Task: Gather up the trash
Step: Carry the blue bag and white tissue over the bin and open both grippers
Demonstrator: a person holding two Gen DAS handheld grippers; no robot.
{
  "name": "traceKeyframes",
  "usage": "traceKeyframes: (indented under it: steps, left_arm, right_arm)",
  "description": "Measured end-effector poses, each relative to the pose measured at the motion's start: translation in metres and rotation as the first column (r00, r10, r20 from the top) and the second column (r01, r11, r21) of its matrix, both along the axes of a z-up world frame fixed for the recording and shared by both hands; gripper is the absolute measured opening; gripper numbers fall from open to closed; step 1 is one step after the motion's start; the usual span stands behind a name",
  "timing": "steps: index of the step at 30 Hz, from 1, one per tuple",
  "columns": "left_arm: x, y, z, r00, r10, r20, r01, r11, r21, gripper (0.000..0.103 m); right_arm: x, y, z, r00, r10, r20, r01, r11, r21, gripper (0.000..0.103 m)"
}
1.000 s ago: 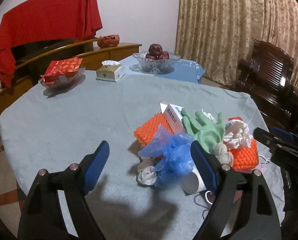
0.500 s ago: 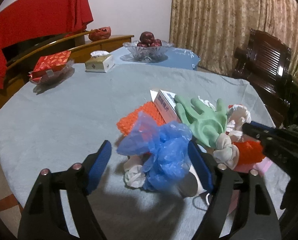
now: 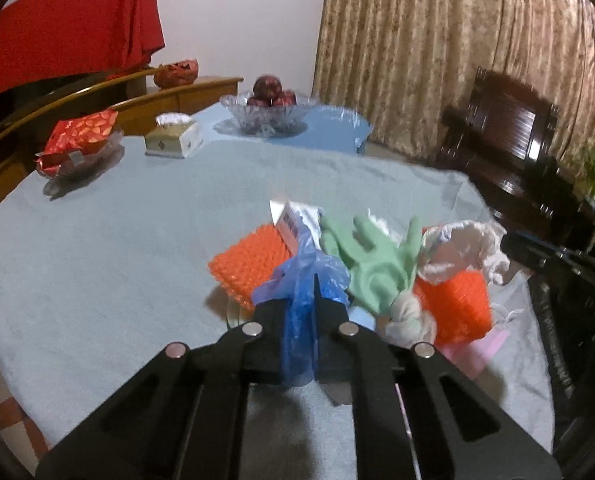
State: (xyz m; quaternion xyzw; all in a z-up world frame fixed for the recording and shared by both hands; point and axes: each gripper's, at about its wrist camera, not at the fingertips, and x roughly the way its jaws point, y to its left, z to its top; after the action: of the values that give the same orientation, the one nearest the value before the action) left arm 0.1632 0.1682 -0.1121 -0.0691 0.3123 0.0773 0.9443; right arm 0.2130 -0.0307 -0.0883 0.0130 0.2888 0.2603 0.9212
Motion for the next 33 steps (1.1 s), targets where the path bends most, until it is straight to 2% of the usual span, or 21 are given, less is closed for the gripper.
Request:
traceKeyframes:
  steps: [11, 15, 18, 24, 30, 33]
  left_arm:
    - [-0.029, -0.021, 0.056, 0.991, -0.040, 0.127, 0.041, 0.999, -0.005, 0.006]
    - [-0.032, -0.039, 0.072, 0.984, -0.091, 0.154, 0.096, 0.995, -0.026, 0.006]
    - [-0.032, -0.060, 0.073, 0.978, -0.138, 0.155, 0.144, 0.989, -0.026, 0.006]
    - [-0.021, -0.116, 0.066, 0.957, -0.257, 0.135, 0.263, 0.964, -0.029, 0.006]
    - [-0.005, -0.175, 0.053, 0.919, -0.379, 0.111, 0.386, 0.921, -0.051, 0.006]
    - [0.005, -0.209, 0.048, 0.891, -0.441, 0.103, 0.449, 0.891, -0.065, 0.006]
  right_arm:
    - [-0.027, -0.038, 0.046, 0.995, -0.033, 0.090, 0.028, 0.998, 0.062, 0.008]
    - [-0.036, -0.057, 0.058, 0.992, -0.058, 0.112, 0.050, 0.996, 0.072, 0.008]
    - [-0.041, -0.074, 0.061, 0.990, -0.091, 0.111, 0.082, 0.993, 0.085, 0.008]
    - [-0.051, -0.118, 0.055, 0.978, -0.182, 0.106, 0.178, 0.983, 0.047, 0.008]
    - [-0.064, -0.174, 0.047, 0.952, -0.291, 0.094, 0.292, 0.957, 0.004, 0.008]
    - [-0.070, -0.203, 0.041, 0.933, -0.351, 0.081, 0.353, 0.935, -0.012, 0.008]
